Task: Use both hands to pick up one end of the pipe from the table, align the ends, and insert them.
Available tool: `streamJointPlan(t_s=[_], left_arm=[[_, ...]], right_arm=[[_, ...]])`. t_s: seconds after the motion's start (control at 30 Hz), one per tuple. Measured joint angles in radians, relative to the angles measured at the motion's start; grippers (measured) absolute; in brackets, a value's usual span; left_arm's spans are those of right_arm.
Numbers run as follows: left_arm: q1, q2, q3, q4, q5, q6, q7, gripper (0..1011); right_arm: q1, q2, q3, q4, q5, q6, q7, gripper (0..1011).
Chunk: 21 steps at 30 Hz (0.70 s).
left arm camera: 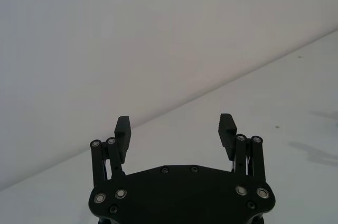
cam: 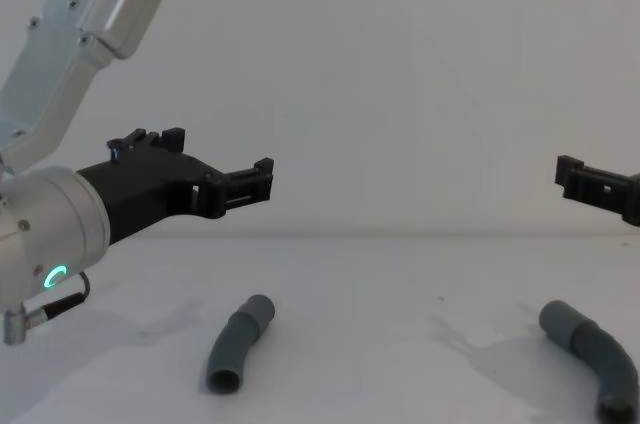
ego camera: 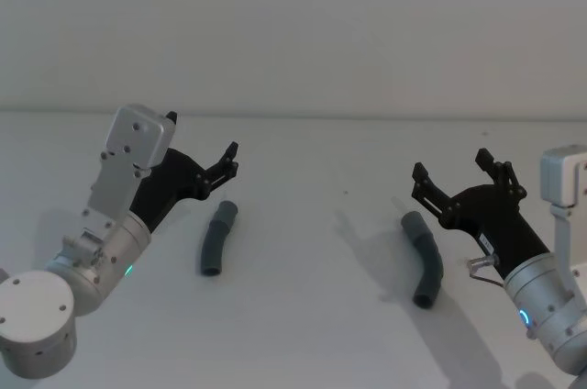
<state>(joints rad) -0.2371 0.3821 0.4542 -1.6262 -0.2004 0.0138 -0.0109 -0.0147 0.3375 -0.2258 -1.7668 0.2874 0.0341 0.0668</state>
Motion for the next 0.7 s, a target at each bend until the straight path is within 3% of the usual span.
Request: streamJointPlan(t_s=[0.7], left_arm=[[0.000, 0.000, 0.000, 0.000, 0.000, 0.000, 0.000, 1001]], right_arm=[[0.000, 0.000, 0.000, 0.000, 0.000, 0.000, 0.000, 1003]])
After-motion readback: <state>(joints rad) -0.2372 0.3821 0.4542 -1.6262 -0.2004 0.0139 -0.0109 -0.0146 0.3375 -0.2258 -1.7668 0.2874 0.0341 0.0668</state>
